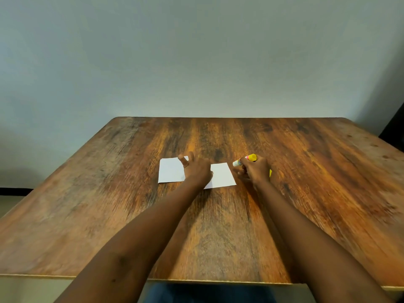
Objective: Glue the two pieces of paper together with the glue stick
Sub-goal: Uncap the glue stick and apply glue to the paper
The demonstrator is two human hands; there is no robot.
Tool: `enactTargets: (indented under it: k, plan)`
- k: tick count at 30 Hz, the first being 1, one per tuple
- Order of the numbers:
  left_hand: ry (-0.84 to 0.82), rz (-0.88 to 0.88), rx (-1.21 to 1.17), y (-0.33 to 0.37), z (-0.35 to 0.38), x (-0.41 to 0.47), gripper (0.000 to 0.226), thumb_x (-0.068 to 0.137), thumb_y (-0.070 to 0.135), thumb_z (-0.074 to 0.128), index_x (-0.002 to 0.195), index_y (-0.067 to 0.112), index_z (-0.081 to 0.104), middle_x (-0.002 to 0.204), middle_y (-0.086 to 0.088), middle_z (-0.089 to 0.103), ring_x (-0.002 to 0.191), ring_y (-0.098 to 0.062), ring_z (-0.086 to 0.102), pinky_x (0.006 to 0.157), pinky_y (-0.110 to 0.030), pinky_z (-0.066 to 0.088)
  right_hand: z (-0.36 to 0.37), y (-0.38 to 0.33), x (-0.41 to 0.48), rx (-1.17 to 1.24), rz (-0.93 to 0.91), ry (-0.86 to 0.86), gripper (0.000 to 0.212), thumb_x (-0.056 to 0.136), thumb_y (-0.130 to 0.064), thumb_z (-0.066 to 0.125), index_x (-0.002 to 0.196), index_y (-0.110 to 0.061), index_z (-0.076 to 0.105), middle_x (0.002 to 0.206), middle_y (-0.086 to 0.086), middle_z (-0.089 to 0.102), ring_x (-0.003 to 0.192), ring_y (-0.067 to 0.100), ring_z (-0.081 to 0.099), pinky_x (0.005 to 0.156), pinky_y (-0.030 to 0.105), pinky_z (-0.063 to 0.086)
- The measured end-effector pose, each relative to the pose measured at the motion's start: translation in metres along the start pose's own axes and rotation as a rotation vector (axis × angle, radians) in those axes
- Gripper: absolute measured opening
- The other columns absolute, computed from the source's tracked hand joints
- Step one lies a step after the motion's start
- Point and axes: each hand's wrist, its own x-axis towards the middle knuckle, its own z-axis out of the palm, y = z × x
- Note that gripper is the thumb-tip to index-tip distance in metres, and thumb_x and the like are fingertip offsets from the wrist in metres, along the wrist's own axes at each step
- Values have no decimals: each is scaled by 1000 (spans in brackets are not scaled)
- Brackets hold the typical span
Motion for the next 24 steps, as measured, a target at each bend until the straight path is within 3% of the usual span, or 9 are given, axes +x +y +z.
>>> enactTargets:
  k: [3, 6, 10, 14, 24]
  plan:
    - [-13, -9, -79, 5, -2, 3, 22, 92, 20, 52, 109, 15, 64, 134, -12, 54, 142, -37, 15, 109, -65, -7, 6, 0, 5, -20, -3, -11, 13, 81, -20, 66, 72, -10, 64, 83, 16, 71, 77, 35, 69, 72, 47, 59]
    - [-53, 38, -128, 11, -1, 6, 30, 93, 18, 49, 120, 19, 62, 137, -7, 52, 141, -34, 15, 110, -65, -3, 12, 0, 7, -29, -13, -5, 21, 80, -21, 67, 61, -20, 57, 77, 12, 70, 74, 31, 67, 67, 39, 56]
    - [-88, 108, -84, 12, 6, 9, 34, 95, 20, 46, 127, 24, 58, 142, -3, 49, 143, -34, 12, 109, -67, -3, 16, 1, 13, -61, -24, -26, 18, 79, -21, 67, 66, -12, 61, 70, 9, 66, 64, 21, 60, 54, 23, 44]
    - [-102, 114, -76, 10, 14, 10, 35, 95, 21, 45, 127, 27, 57, 141, -1, 49, 141, -32, 15, 110, -64, 6, 21, 2, 18, -108, -51, -77, 24, 79, -20, 67, 58, -17, 56, 58, 1, 58, 53, 14, 52, 47, 21, 37]
    - [-70, 85, -131, 8, 17, 13, 33, 93, 20, 50, 123, 28, 61, 136, 0, 54, 135, -29, 20, 106, -56, 14, 31, 3, 28, -158, -92, -80, 31, 80, -19, 68, 54, -22, 51, 57, -5, 54, 52, 8, 50, 47, 20, 35]
